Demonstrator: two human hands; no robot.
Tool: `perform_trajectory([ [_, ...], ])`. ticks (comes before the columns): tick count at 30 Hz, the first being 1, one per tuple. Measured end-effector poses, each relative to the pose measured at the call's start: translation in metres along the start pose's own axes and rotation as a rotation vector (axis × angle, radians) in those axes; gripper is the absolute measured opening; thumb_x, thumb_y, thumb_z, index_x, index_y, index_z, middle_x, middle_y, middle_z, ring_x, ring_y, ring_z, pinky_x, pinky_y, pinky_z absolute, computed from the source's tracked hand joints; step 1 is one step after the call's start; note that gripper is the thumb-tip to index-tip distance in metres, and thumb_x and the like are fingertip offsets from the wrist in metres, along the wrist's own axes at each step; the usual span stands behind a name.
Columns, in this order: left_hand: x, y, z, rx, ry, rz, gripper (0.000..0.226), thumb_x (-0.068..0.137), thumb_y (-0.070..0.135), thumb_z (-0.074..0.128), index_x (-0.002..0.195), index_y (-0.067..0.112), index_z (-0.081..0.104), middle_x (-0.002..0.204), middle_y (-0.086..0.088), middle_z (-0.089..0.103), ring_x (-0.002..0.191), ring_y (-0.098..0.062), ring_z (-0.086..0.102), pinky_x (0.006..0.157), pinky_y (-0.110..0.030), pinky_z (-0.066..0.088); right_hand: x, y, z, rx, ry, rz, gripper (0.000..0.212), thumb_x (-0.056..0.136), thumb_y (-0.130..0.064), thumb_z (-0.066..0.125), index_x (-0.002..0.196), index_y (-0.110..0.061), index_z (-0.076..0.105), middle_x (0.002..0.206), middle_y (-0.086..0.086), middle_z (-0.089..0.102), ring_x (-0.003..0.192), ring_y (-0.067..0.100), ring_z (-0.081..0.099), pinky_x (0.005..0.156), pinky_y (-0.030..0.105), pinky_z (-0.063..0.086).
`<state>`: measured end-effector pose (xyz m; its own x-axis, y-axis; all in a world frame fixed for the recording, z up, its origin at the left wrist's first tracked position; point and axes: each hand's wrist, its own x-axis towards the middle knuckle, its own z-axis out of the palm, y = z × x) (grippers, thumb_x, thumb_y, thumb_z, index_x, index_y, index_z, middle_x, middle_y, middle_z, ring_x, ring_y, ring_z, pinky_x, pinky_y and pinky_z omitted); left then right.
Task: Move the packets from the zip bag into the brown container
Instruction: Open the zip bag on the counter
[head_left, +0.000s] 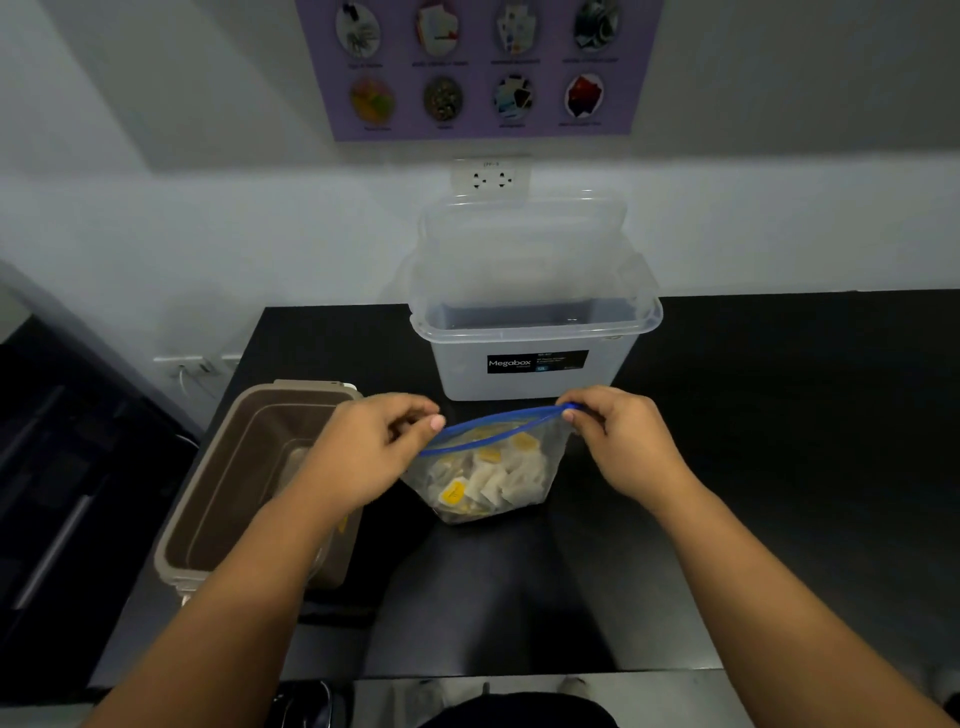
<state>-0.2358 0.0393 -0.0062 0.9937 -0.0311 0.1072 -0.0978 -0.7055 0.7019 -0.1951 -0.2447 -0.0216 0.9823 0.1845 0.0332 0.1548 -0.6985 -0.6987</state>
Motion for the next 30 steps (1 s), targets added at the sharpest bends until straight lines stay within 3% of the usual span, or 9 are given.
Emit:
perform_trajectory([
  [3, 0.020, 0.013, 0.016, 0.103, -0.167, 0.021, 0.023, 0.095, 0.037, 0.066, 0.113, 0.026, 0.076, 0.093, 0.014, 0.074, 0.083, 0.003, 0.066, 0.075, -0.006, 0.043, 0.002, -0.004, 0.004, 0.044, 0.013, 0.024, 0.023, 0.101, -0.015, 0.064, 0.122, -0.020, 0.073, 0.113, -0.009, 0.065, 0.109, 0.009, 0.062, 0.098, 0.028, 0.052],
  [7, 0.033, 0.026, 0.036, 0.187, -0.291, -0.020, 0.019, 0.095, 0.039, 0.066, 0.105, 0.027, 0.076, 0.086, 0.012, 0.073, 0.080, -0.003, 0.065, 0.076, -0.023, 0.049, 0.005, -0.008, 0.014, 0.152, 0.107, 0.079, 0.027, 0.100, -0.014, 0.066, 0.127, -0.019, 0.070, 0.117, -0.004, 0.067, 0.102, 0.008, 0.063, 0.098, 0.032, 0.055],
  [10, 0.030, 0.031, 0.047, 0.075, -0.280, -0.123, 0.012, 0.094, 0.036, 0.068, 0.089, 0.029, 0.075, 0.072, 0.010, 0.070, 0.068, -0.003, 0.064, 0.068, -0.026, 0.051, 0.002, -0.008, 0.031, 0.256, 0.230, 0.162, 0.048, 0.095, -0.024, 0.074, 0.139, -0.019, 0.057, 0.127, -0.004, 0.058, 0.092, 0.006, 0.065, 0.088, 0.029, 0.056],
  [14, 0.018, 0.034, 0.064, -0.138, -0.158, -0.262, 0.016, 0.094, 0.034, 0.069, 0.080, 0.027, 0.074, 0.060, 0.010, 0.066, 0.055, 0.001, 0.058, 0.062, -0.025, 0.047, -0.009, -0.013, 0.053, 0.536, 0.164, 0.454, 0.061, 0.079, -0.050, 0.085, 0.116, -0.021, 0.046, 0.121, 0.007, 0.058, 0.099, 0.017, 0.067, 0.084, 0.039, 0.060],
  [17, 0.007, 0.036, 0.072, -0.371, -0.102, -0.388, 0.013, 0.094, 0.031, 0.070, 0.086, 0.023, 0.077, 0.075, 0.003, 0.076, 0.071, -0.015, 0.072, 0.072, -0.034, 0.059, -0.015, -0.027, 0.053, 0.682, -0.108, 0.624, 0.043, 0.091, -0.042, 0.077, 0.114, -0.014, 0.055, 0.098, 0.001, 0.065, 0.080, 0.009, 0.064, 0.061, 0.025, 0.051],
  [19, 0.000, 0.038, 0.073, -0.460, -0.088, -0.448, 0.015, 0.096, 0.029, 0.068, 0.089, 0.021, 0.078, 0.082, 0.000, 0.078, 0.081, -0.018, 0.075, 0.080, -0.037, 0.060, -0.013, -0.027, 0.055, 0.725, -0.235, 0.684, 0.023, 0.100, -0.033, 0.067, 0.110, -0.012, 0.066, 0.095, 0.004, 0.069, 0.078, 0.014, 0.066, 0.063, 0.029, 0.054],
  [24, -0.009, 0.028, 0.073, -0.664, 0.038, -0.642, 0.019, 0.098, 0.021, 0.064, 0.086, 0.012, 0.076, 0.084, -0.012, 0.077, 0.084, -0.028, 0.074, 0.082, -0.043, 0.060, -0.006, -0.022, 0.058, 1.018, -0.172, 0.804, 0.014, 0.104, -0.006, 0.054, 0.099, -0.006, 0.067, 0.096, 0.016, 0.074, 0.086, 0.028, 0.073, 0.079, 0.045, 0.061],
  [27, -0.009, 0.019, 0.068, -0.904, 0.185, -0.802, 0.015, 0.099, 0.010, 0.059, 0.090, 0.008, 0.071, 0.081, -0.009, 0.073, 0.076, -0.022, 0.070, 0.075, -0.038, 0.058, 0.001, -0.014, 0.056, 1.289, -0.137, 0.916, 0.020, 0.107, 0.001, 0.044, 0.106, 0.002, 0.064, 0.091, 0.017, 0.069, 0.081, 0.028, 0.070, 0.074, 0.041, 0.059],
  [30, -0.012, 0.014, 0.068, -1.080, 0.176, -0.931, 0.013, 0.101, 0.011, 0.056, 0.098, 0.006, 0.068, 0.083, -0.008, 0.074, 0.077, -0.018, 0.069, 0.068, -0.031, 0.053, 0.008, -0.005, 0.054, 1.398, -0.155, 1.003, 0.027, 0.109, 0.001, 0.036, 0.113, 0.002, 0.063, 0.079, 0.013, 0.065, 0.069, 0.023, 0.066, 0.061, 0.037, 0.059],
])
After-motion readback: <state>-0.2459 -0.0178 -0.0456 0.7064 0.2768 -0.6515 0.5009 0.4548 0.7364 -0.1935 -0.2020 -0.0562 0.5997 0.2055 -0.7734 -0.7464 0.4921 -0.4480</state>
